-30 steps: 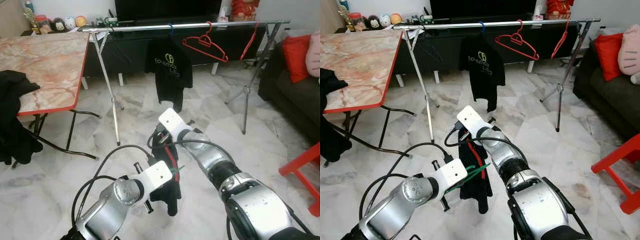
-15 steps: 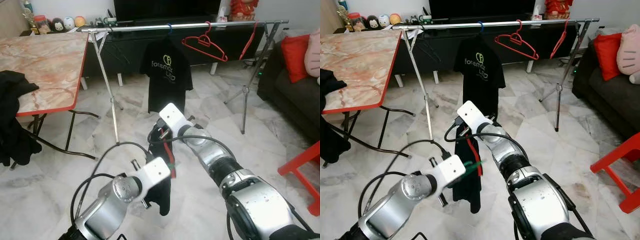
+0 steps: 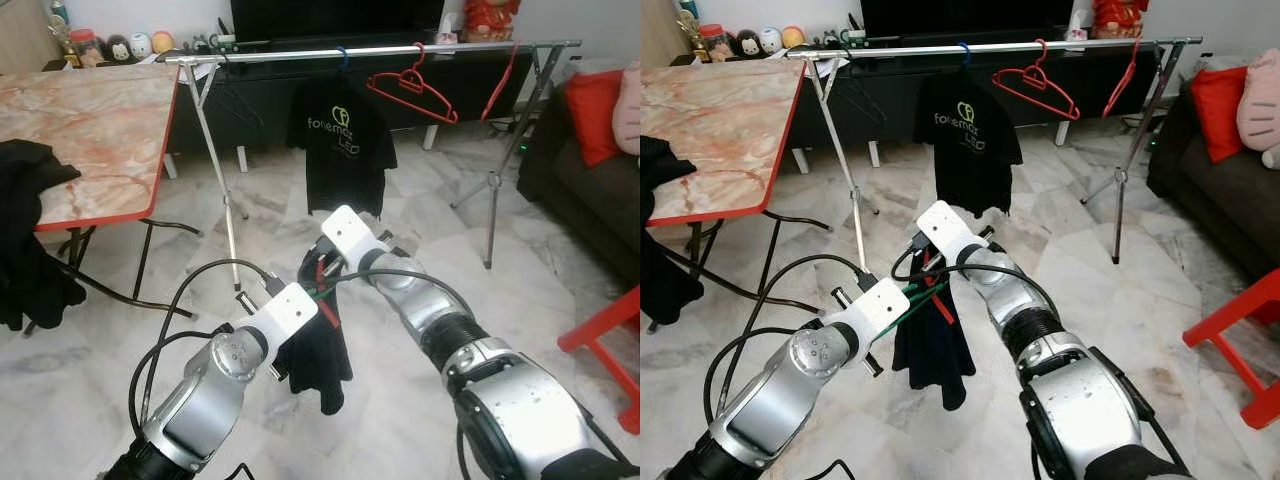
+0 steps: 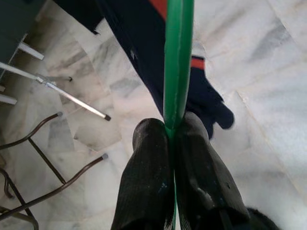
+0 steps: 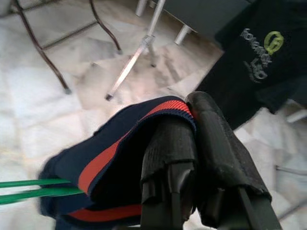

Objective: Hang hanger

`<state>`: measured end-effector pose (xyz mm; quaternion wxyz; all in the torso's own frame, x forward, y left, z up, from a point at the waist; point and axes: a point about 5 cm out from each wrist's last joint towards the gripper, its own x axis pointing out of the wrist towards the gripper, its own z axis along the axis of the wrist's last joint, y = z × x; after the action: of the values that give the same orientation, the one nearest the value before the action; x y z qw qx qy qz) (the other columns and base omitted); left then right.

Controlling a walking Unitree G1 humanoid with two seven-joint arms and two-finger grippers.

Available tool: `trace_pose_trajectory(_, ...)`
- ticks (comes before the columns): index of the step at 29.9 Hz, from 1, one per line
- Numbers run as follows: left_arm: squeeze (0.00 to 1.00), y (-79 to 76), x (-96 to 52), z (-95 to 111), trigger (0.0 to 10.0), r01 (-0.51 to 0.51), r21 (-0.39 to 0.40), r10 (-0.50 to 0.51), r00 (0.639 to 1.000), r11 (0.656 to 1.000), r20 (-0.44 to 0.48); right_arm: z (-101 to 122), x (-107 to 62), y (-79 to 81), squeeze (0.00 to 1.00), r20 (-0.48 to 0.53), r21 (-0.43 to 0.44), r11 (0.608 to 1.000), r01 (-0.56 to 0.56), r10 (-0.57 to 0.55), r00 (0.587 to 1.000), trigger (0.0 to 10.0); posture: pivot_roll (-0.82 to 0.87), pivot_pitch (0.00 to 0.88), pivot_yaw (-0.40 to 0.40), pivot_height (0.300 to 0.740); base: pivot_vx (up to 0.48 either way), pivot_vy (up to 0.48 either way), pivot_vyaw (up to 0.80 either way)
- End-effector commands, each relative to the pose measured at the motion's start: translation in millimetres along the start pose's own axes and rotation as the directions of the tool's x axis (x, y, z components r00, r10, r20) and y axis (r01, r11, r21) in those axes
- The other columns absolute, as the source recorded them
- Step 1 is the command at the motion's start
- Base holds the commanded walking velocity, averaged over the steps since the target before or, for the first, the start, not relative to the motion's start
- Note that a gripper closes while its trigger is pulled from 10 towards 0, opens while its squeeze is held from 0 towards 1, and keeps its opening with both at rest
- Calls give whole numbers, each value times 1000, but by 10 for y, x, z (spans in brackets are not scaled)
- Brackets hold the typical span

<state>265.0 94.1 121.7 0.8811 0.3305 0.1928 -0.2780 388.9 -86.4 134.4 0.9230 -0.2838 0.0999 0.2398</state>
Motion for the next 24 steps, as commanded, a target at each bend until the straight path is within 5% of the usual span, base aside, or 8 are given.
trace_pose_trajectory(1,0,-56,-38,9,10000,40,22,-41,999,999,14,36,-10,-98,0,8,-42,999,33,-33,999,10000,10,0,-18,740,0,0,0)
trace_pose_trajectory(9,0,-66,-60,-9,10000,45,31,-45,999,999,16,-19,-31,-145,0,-8,-59,997,43,-43,999,10000,10,0,-18,740,0,0,0)
trace_pose_trajectory(12,0,78,-66,88,10000,-63,-27,66,994,998,89,-51,-42,-143,0,-11,-59,998,25,-25,1000,10000,7,0,-17,740,0,0,0)
trace_pose_trajectory(17,0,131,-87,202,10000,-95,-54,103,981,994,166,-37,-33,-89,0,-2,-72,997,-14,14,1000,10000,8,0,-19,740,0,0,0)
trace_pose_trajectory(24,0,82,-170,266,10000,-19,-89,40,969,996,245,-129,-61,-111,0,-30,-102,994,-26,23,999,10000,10,0,-21,740,0,0,0)
